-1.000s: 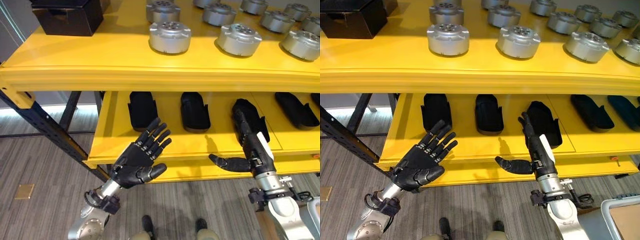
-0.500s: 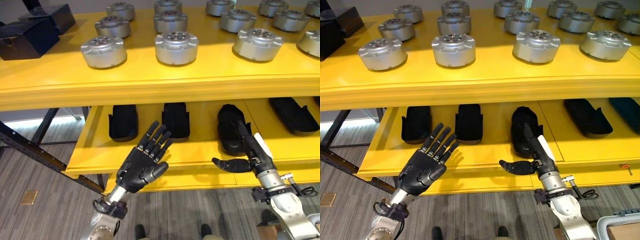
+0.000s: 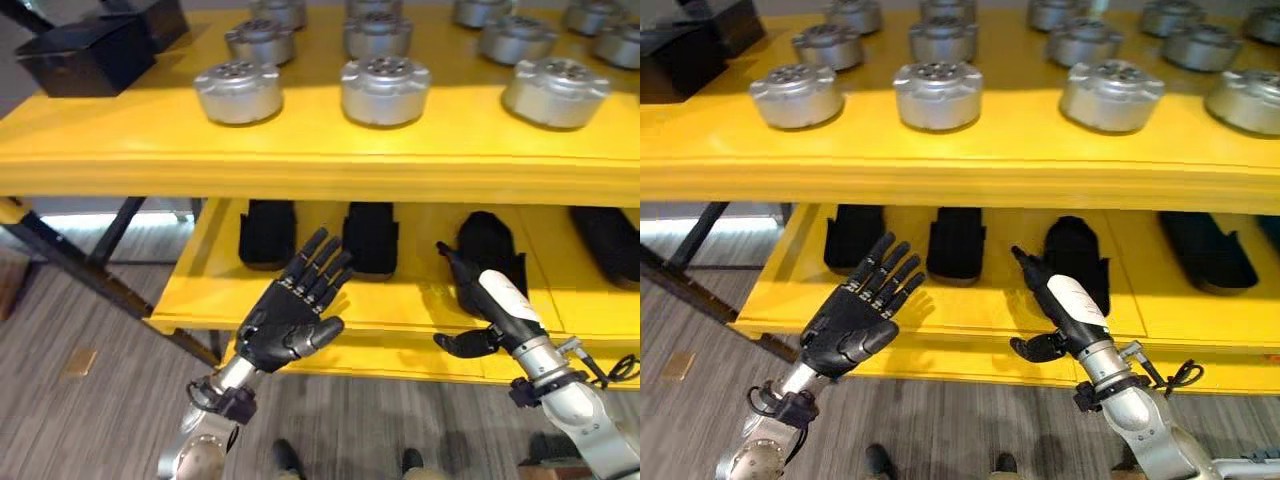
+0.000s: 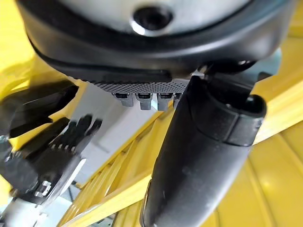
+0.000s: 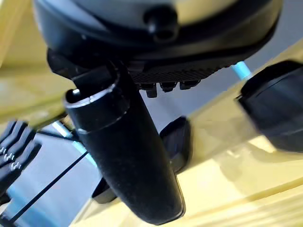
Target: Move parts from the plastic box to the shelf.
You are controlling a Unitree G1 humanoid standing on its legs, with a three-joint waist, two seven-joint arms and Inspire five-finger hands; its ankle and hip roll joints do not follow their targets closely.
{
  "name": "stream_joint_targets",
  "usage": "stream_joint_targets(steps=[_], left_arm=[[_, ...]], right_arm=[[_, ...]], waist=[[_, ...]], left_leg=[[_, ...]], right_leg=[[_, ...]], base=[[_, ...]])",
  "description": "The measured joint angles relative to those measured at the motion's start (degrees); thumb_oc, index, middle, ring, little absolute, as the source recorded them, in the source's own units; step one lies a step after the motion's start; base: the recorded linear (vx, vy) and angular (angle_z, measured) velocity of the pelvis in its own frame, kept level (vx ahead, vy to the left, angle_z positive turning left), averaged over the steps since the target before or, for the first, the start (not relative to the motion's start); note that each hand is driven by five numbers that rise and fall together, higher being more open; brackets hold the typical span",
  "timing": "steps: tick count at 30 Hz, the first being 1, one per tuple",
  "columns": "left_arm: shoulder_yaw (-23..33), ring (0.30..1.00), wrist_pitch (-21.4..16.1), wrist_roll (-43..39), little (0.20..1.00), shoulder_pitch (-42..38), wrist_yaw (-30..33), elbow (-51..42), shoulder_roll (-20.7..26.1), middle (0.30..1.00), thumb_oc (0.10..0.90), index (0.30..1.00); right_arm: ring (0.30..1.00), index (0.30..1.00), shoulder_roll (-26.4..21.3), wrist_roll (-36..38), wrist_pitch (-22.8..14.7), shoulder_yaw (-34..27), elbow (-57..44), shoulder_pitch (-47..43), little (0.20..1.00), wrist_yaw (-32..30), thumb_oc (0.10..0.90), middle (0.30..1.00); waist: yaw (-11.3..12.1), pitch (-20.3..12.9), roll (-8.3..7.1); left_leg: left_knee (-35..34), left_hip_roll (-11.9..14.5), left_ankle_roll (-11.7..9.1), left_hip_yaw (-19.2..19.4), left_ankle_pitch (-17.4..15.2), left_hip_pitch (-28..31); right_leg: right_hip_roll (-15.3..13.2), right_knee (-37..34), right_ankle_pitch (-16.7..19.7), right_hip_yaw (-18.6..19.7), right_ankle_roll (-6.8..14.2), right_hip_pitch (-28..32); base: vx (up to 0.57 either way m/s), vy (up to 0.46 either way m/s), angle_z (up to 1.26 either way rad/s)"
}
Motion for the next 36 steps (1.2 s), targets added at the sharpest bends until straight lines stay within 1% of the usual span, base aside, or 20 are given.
stream_joint_targets(steps=[1, 2, 3, 6, 8, 9, 10, 13, 17, 20, 21, 24, 27, 30, 34, 36], left_arm=[[0.3, 1.000, -0.1, 0.0, 1.000, 0.5, 0.0, 0.0, 1.2, 1.000, 0.900, 1.000], [0.8, 1.000, -0.1, 0.2, 1.000, 0.3, 0.3, -0.2, 2.6, 1.000, 0.900, 1.000], [1.5, 1.000, -0.1, 0.5, 1.000, 0.0, 0.4, -0.5, 3.8, 1.000, 0.900, 1.000], [3.2, 1.000, -0.3, 0.5, 1.000, -0.1, 0.3, -0.7, 5.5, 1.000, 0.900, 1.000], [4.2, 1.000, -0.3, 0.5, 1.000, 0.8, 0.2, -0.8, 5.9, 1.000, 0.900, 1.000], [5.1, 1.000, -0.2, 0.5, 1.000, 1.3, 0.1, -1.0, 5.9, 1.000, 0.900, 1.000], [5.3, 1.000, -0.2, 0.5, 1.000, 1.3, 0.1, -1.0, 5.9, 1.000, 0.900, 1.000], [5.6, 1.000, -0.1, 0.5, 1.000, 1.3, -0.2, -1.2, 5.9, 1.000, 0.900, 1.000], [5.6, 1.000, 0.7, 0.5, 1.000, 1.3, -0.3, -1.2, 5.9, 1.000, 0.900, 1.000], [5.6, 1.000, 1.1, 0.5, 1.000, 1.3, -0.8, -1.2, 5.9, 1.000, 0.900, 1.000], [5.6, 1.000, 1.2, 0.5, 1.000, 1.3, -1.6, -1.2, 5.9, 1.000, 0.900, 1.000], [5.9, 1.000, 2.4, 0.5, 1.000, 1.3, -1.9, -1.5, 6.0, 1.000, 0.900, 1.000], [5.9, 1.000, 3.5, 0.5, 1.000, 1.3, -2.4, -1.6, 6.0, 1.000, 0.900, 1.000], [5.9, 1.000, 3.6, 0.5, 1.000, 1.4, -2.4, -1.6, 6.0, 1.000, 0.900, 1.000], [5.9, 1.000, 4.1, 0.5, 1.000, 1.4, -2.7, -1.6, 6.0, 1.000, 0.900, 1.000], [5.9, 1.000, 4.7, 0.5, 1.000, 1.3, -2.7, -1.6, 6.0, 1.000, 0.900, 1.000]], right_arm=[[1.000, 1.000, 0.6, -0.2, -0.6, 0.0, -0.5, 0.6, 1.000, -0.1, 0.900, 1.000], [1.000, 1.000, 0.8, -0.9, -0.5, 0.0, -1.4, 1.7, 1.000, -0.4, 0.900, 1.000], [1.000, 1.000, 0.9, -1.1, -0.4, -0.1, -2.2, 2.8, 1.000, -0.8, 0.900, 1.000], [1.000, 1.000, 1.5, -1.2, 0.5, -0.3, -2.2, 4.4, 1.000, -1.6, 0.900, 1.000], [1.000, 1.000, 2.5, -2.3, 1.7, -1.4, -2.2, 5.3, 1.000, -2.2, 0.900, 1.000], [1.000, 1.000, 3.9, -3.4, 4.0, -2.0, -2.1, 5.4, 1.000, -3.5, 0.900, 1.000], [1.000, 1.000, 4.3, -3.5, 5.2, -2.0, -2.1, 5.4, 1.000, -4.0, 0.900, 1.000], [1.000, 1.000, 5.6, -6.4, 7.7, -2.2, -2.0, 5.6, 1.000, -5.2, 0.900, 1.000], [1.000, 1.000, 5.6, -8.9, 10.6, -2.3, -1.5, 5.5, 1.000, -6.9, 0.900, 1.000], [1.000, 1.000, 5.4, -10.1, 11.9, -3.3, 1.0, 5.5, 1.000, -7.9, 0.900, 1.000], [1.000, 1.000, 5.1, -10.7, 12.9, -3.9, 2.5, 5.5, 1.000, -8.6, 0.900, 1.000], [1.000, 1.000, 3.7, -12.3, 14.4, -4.2, 3.3, 5.4, 1.000, -8.6, 0.900, 1.000], [1.000, 1.000, 3.7, -12.3, 14.5, -4.2, 5.0, 4.1, 1.000, -8.6, 0.900, 1.000], [1.000, 1.000, 3.7, -12.3, 14.5, -3.6, 7.3, 1.9, 1.000, -8.6, 0.900, 1.000], [1.000, 1.000, 3.6, -12.4, 15.4, -2.3, 11.6, -1.3, 1.000, -8.4, 0.900, 1.000], [1.000, 1.000, 3.6, -13.7, 15.6, -1.4, 12.8, -1.8, 1.000, -8.4, 0.900, 1.000]], waist=[[-0.5, -0.1, -0.07], [-1.6, -0.1, -1.00], [-2.2, -0.1, -1.86], [-2.2, -0.3, -3.91], [-1.9, -0.6, -4.25], [-1.7, -0.6, -4.26], [-1.6, -0.6, -4.24], [-1.7, -0.6, -4.24], [-1.8, -0.6, -4.25], [-1.9, -0.6, -4.23], [-1.8, -0.6, -4.19], [-1.8, -0.7, -4.11], [-1.7, -0.7, -4.12], [-1.6, -0.8, -4.00], [-0.9, -1.1, -3.61], [-0.4, -1.2, -3.38]], left_leg=[[-0.1, -0.6, 0.8, 0.6, 0.6, 1.1], [-1.4, -1.7, 1.1, 0.6, 0.8, 1.8], [-2.7, -2.3, 1.5, 0.5, 1.5, 2.8], [-2.7, -2.5, 1.9, 0.4, 1.6, 2.8], [-2.7, -2.4, 1.9, 0.1, 1.5, 3.0], [-2.7, -2.4, 1.6, 0.1, 1.7, 2.9], [-2.6, -2.5, 1.6, -0.2, 1.7, 2.8], [-2.7, -2.4, 1.6, -0.6, 1.8, 2.7], [-2.7, -2.2, 1.8, -0.7, 1.6, 2.7], [-2.7, -2.0, 1.7, -0.8, 1.7, 2.6], [-2.7, -1.9, 1.7, -0.9, 1.6, 2.6], [-2.7, -1.7, 1.8, -0.9, 1.9, 2.5], [-2.7, -1.5, 1.9, -0.9, 2.0, 2.5], [-2.7, -1.4, 1.7, -1.1, 2.2, 2.5], [-2.7, -1.1, 1.4, -1.2, 2.4, 2.3], [-2.7, -1.0, 1.5, -1.3, 2.4, 2.3]], right_leg=[[-0.8, -0.6, 0.6, 0.2, 0.6, 1.3], [-1.5, -1.5, 0.8, -0.2, 1.3, 2.5], [-1.8, -2.0, 1.5, -0.6, 1.7, 3.0], [-1.8, -2.2, 1.8, -1.0, 1.9, 3.4], [-1.8, -2.2, 1.8, -1.6, 1.9, 3.8], [-1.8, -2.2, 1.7, -1.7, 1.8, 3.7], [-1.7, -2.2, 1.7, -1.9, 1.8, 3.7], [-1.6, -2.2, 1.7, -2.2, 1.8, 3.9], [-1.4, -2.2, 1.6, -2.2, 1.8, 3.9], [-1.2, -2.2, 1.6, -2.1, 1.7, 3.9], [-1.2, -2.3, 1.6, -2.1, 1.7, 3.9], [-1.2, -2.3, 1.7, -2.1, 1.7, 3.9], [-1.0, -2.2, 1.8, -2.2, 1.6, 3.9], [-0.7, -2.3, 1.8, -2.2, 1.6, 3.9], [-0.3, -2.3, 1.8, -2.3, 1.5, 3.8], [-0.2, -2.3, 1.8, -2.4, 1.4, 3.8]], base=[[0.06, 0.090, -1.04], [0.04, 0.046, -0.07], [0.06, 0.059, 0.15], [0.05, 0.073, 0.08], [0.02, 0.057, 0.09], [0.01, 0.048, 0.07], [0.00, 0.035, 0.08], [0.01, 0.029, 0.06], [0.00, 0.000, 0.00], [0.01, -0.017, 0.00], [0.02, -0.058, 0.01], [0.02, -0.060, 0.01], [0.01, -0.047, 0.00], [0.00, -0.043, 0.01], [0.00, 0.000, 0.00], [0.00, 0.000, 0.00]])
